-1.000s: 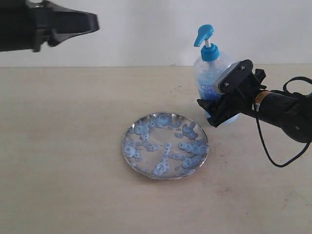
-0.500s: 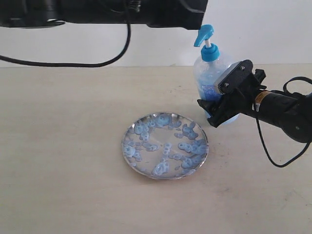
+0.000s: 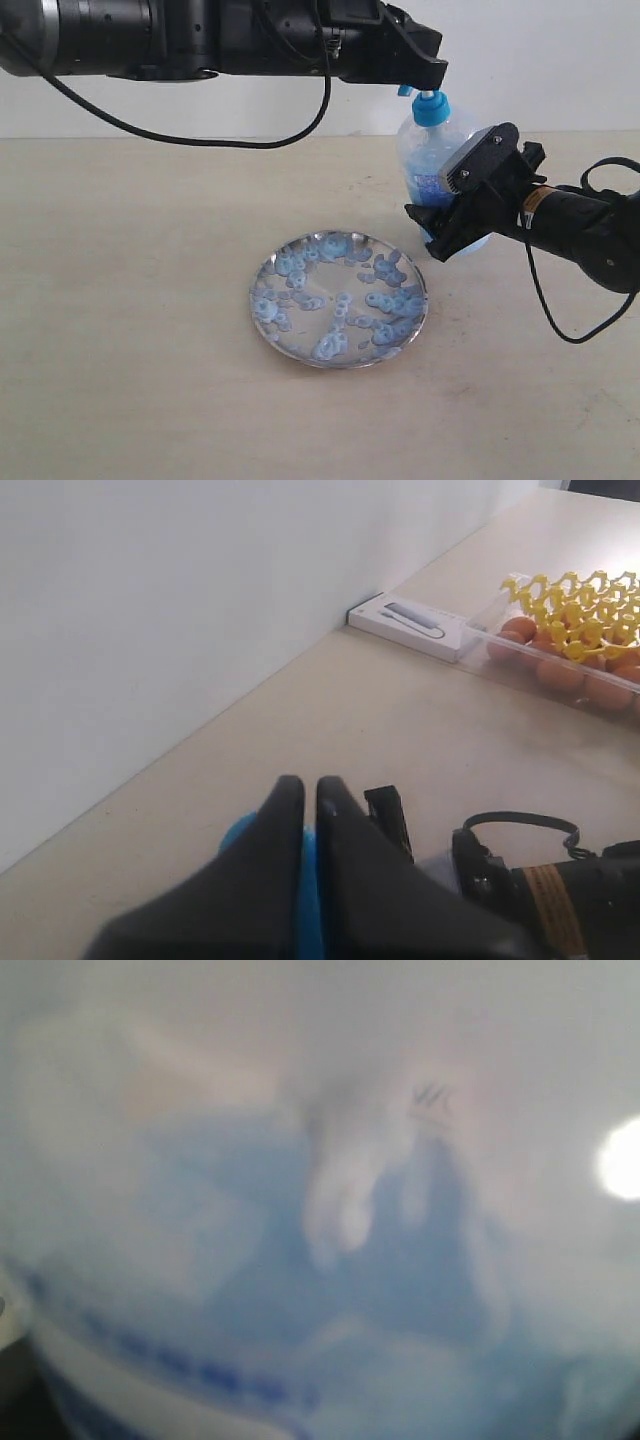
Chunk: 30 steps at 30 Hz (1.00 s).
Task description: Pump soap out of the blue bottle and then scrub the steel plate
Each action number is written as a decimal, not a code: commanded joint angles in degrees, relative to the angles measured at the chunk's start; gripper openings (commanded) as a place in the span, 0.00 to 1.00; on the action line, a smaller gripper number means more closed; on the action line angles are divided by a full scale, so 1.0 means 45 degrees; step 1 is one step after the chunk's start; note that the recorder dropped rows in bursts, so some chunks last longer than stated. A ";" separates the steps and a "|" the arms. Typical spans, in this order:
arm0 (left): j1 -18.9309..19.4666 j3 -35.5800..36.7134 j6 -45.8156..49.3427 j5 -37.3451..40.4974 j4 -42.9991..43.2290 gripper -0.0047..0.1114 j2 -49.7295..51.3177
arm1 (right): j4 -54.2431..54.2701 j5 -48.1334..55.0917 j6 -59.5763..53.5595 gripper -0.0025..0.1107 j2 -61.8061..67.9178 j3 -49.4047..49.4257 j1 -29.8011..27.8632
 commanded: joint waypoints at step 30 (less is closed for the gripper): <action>-0.0114 -0.0160 -0.1999 0.0540 0.1199 0.08 0.1690 | -0.0266 0.0810 0.0186 0.05 0.0109 0.0155 -0.0018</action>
